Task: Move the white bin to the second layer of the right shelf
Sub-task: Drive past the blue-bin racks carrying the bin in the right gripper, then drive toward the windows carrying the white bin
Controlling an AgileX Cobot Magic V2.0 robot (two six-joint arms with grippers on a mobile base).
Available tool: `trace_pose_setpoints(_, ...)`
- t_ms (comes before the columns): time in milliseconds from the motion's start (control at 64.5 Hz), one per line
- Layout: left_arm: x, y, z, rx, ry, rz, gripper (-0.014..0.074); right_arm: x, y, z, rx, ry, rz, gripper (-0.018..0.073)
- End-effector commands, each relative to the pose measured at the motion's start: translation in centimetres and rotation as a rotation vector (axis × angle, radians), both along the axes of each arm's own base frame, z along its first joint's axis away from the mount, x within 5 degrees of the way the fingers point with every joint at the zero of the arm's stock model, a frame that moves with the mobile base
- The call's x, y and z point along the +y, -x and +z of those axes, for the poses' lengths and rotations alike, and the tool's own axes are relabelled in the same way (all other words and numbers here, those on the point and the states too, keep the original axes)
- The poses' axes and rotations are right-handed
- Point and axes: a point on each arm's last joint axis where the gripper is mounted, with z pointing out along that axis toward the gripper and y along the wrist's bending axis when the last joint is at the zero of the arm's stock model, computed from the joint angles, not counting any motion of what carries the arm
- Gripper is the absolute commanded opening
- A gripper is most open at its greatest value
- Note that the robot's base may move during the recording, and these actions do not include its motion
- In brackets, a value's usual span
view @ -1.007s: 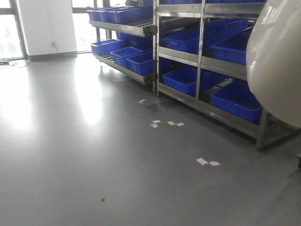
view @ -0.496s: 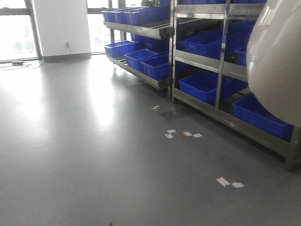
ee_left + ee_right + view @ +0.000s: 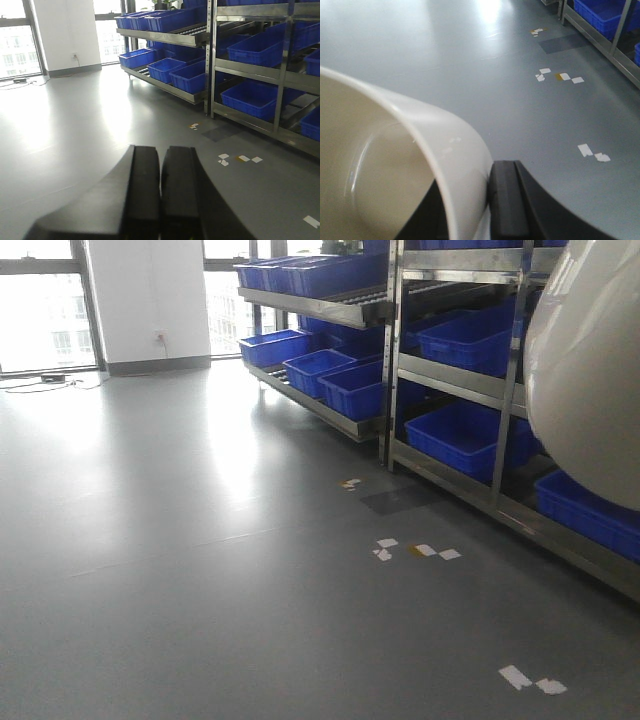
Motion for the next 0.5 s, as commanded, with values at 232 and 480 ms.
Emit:
trace_pose_setpoints(232, 0.05, -0.04, -0.40, -0.059, 0.019, 0.006, 0.0085, -0.03, -0.28, 1.90, -0.121, -0.031, -0.011, 0.0057)
trace_pose_setpoints(480, 0.05, -0.04, -0.40, -0.059, 0.019, 0.006, 0.0085, -0.03, -0.28, 1.90, -0.121, -0.031, -0.011, 0.0057)
